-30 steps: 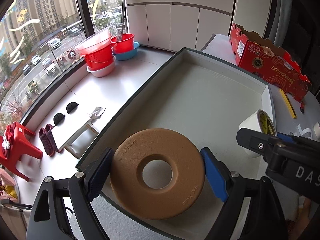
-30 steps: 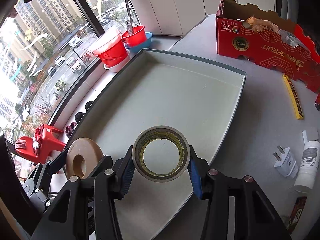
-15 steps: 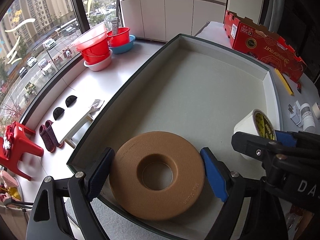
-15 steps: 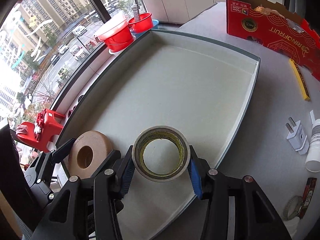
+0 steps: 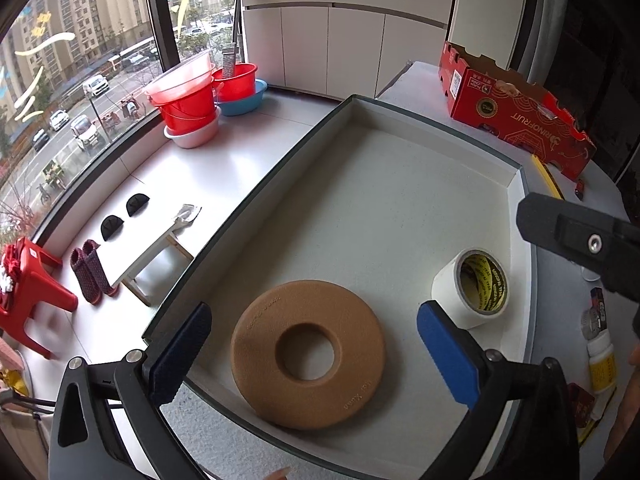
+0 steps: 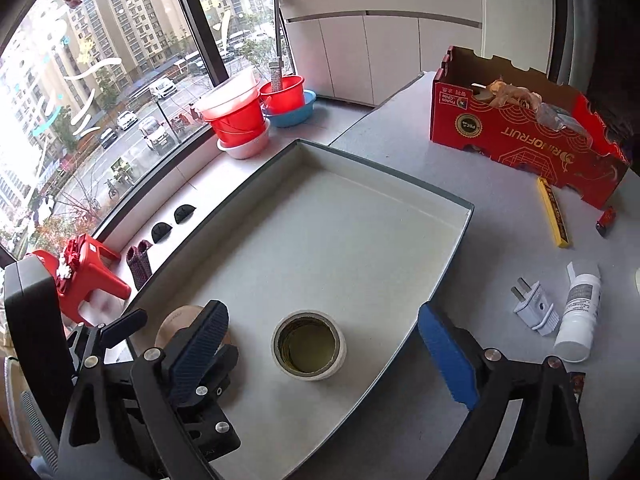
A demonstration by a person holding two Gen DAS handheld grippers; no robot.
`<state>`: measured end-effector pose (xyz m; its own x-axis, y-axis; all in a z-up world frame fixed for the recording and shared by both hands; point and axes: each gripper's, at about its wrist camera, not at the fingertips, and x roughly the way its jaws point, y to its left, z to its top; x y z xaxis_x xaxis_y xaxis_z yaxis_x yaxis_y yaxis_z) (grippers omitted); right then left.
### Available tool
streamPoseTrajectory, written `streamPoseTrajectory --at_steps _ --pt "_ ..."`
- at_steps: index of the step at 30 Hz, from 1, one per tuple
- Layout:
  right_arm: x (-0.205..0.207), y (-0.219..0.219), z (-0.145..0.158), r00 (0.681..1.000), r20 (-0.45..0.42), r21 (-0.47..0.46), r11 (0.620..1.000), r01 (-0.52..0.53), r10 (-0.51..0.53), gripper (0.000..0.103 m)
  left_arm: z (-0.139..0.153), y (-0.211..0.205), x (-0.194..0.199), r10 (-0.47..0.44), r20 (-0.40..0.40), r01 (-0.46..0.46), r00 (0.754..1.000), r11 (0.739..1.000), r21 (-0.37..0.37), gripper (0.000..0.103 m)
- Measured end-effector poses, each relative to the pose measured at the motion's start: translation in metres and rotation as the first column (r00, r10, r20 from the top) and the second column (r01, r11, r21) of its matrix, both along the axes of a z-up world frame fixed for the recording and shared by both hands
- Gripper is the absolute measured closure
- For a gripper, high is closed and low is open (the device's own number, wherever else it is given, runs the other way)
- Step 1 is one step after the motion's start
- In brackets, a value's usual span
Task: Organize rigid objects
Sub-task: 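Lower and release the ring and tape roll into the tray with both grippers, then grasp the yellow utility knife with the right gripper while the left gripper approaches the hose clamp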
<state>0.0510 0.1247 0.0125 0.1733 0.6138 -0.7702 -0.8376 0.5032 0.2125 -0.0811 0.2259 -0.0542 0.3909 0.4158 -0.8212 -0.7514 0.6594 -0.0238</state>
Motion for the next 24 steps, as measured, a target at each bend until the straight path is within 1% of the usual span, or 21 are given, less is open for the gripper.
streamPoseTrajectory --at_steps 4,6,9,11,14,17,19,21,24 --pt "0.018 -0.029 0.005 0.993 -0.067 0.022 0.995 0.097 -0.096 0.006 0.010 -0.011 0.002 -0.032 0.022 0.032 0.999 0.999 -0.015 0.000" --pt "0.026 -0.054 0.002 0.984 -0.100 0.021 0.988 0.153 -0.150 0.006 0.018 -0.023 0.004 -0.072 0.035 0.073 0.997 0.997 -0.016 0.000" --pt "0.037 -0.100 -0.004 0.962 -0.118 0.011 0.969 0.247 -0.244 0.006 0.029 -0.050 0.012 -0.147 0.052 0.147 0.988 0.989 -0.009 0.000" --pt "0.043 -0.133 -0.010 0.940 -0.132 0.002 0.948 0.318 -0.315 0.006 0.035 -0.074 0.019 -0.216 0.059 0.216 0.975 0.976 -0.007 0.000" --pt "0.050 -0.185 -0.022 0.893 -0.168 -0.016 0.907 0.421 -0.417 0.006 0.036 -0.113 0.033 -0.315 0.056 0.316 0.947 0.949 -0.006 0.000" --pt "0.051 -0.229 -0.035 0.840 -0.206 -0.039 0.862 0.505 -0.502 0.006 0.027 -0.150 0.043 -0.391 0.034 0.392 0.920 0.920 -0.013 0.000" --pt "0.046 -0.252 -0.042 0.816 -0.219 -0.046 0.842 0.538 -0.534 0.006 0.016 -0.171 0.046 -0.427 -0.005 0.427 0.904 0.904 -0.007 0.000" --pt "0.039 -0.269 -0.048 0.808 -0.208 -0.054 0.831 0.554 -0.552 0.006 0.005 -0.189 0.047 -0.462 -0.041 0.462 0.886 0.887 0.001 0.000" --pt "0.024 -0.288 -0.056 0.810 -0.170 -0.063 0.826 0.560 -0.561 0.006 -0.009 -0.205 0.043 -0.490 -0.088 0.493 0.867 0.870 0.009 0.000"
